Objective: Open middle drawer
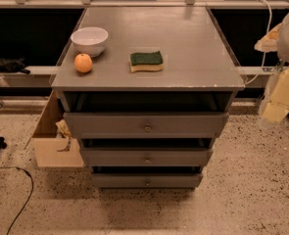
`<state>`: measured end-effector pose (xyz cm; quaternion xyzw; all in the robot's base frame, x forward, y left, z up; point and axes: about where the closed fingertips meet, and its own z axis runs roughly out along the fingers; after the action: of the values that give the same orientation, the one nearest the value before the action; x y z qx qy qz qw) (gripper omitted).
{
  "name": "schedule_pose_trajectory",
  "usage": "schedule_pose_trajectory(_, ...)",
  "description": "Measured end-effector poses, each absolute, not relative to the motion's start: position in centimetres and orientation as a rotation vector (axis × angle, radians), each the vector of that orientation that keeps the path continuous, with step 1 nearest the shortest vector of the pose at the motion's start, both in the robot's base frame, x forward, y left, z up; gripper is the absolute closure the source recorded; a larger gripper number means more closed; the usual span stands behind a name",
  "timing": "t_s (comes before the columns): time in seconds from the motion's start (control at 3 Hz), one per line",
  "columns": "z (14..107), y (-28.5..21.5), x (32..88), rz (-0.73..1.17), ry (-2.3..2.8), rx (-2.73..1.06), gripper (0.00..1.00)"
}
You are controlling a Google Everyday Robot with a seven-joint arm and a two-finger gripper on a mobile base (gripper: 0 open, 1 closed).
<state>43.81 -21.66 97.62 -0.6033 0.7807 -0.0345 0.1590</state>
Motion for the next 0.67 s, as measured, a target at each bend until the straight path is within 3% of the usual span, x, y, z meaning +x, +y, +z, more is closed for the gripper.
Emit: schedule_pose_trajectory(0.67,97.09,-21.64,43.75,-0.078,2.23,-1.711,0.0)
